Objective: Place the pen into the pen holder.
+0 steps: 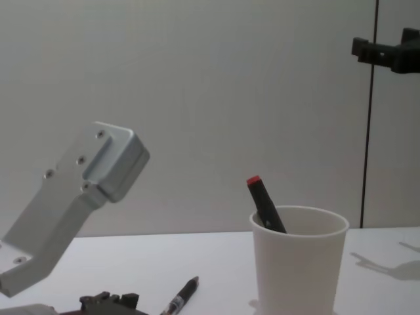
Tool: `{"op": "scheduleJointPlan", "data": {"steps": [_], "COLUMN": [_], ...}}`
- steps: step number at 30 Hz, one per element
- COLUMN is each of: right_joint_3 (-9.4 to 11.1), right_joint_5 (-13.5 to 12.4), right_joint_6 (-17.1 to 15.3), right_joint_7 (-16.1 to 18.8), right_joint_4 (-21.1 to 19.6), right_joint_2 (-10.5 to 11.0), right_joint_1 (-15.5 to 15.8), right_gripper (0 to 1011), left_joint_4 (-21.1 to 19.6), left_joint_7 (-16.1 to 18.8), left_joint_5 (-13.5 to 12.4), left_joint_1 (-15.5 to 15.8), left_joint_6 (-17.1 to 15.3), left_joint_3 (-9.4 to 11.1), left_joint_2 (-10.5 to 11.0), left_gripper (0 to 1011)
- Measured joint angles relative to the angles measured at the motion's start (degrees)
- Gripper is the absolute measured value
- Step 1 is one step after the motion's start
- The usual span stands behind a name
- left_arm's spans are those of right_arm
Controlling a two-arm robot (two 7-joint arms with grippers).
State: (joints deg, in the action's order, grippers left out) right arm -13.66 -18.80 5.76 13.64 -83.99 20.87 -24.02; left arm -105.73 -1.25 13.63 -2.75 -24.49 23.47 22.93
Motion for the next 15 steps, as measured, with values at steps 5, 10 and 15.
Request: {"op": "scheduleJointPlan", "data": {"steps": [5,10,15], "right_joint_3": [0.0,0.0,0.0], "right_joint_5": [0.0,0.0,0.0], "right_joint_6": [0.0,0.0,0.0], "right_joint_7": [0.0,0.0,0.0], "right_joint_4": [0.0,0.0,0.0], "right_joint_2": [0.0,0.0,0.0], "right_joint_1": [0.0,0.0,0.0], "right_gripper": [1002,1001,1001], "left_joint_4": [0.1,0.4,0.7], "left_joint_7": [0.1,0.1,-0.3], "left_joint_5": [0.2,0.5,0.8], "left_joint_1": [0.0,0.2,0.4], "left_joint_6": [-0.2,-0.4,-0.7], "left_joint_3": [-0.2,-0.5,-0.8], "left_joint_2": [-0.2,-0.4,-0.6], "left_gripper": [1001,1001,1001]}}
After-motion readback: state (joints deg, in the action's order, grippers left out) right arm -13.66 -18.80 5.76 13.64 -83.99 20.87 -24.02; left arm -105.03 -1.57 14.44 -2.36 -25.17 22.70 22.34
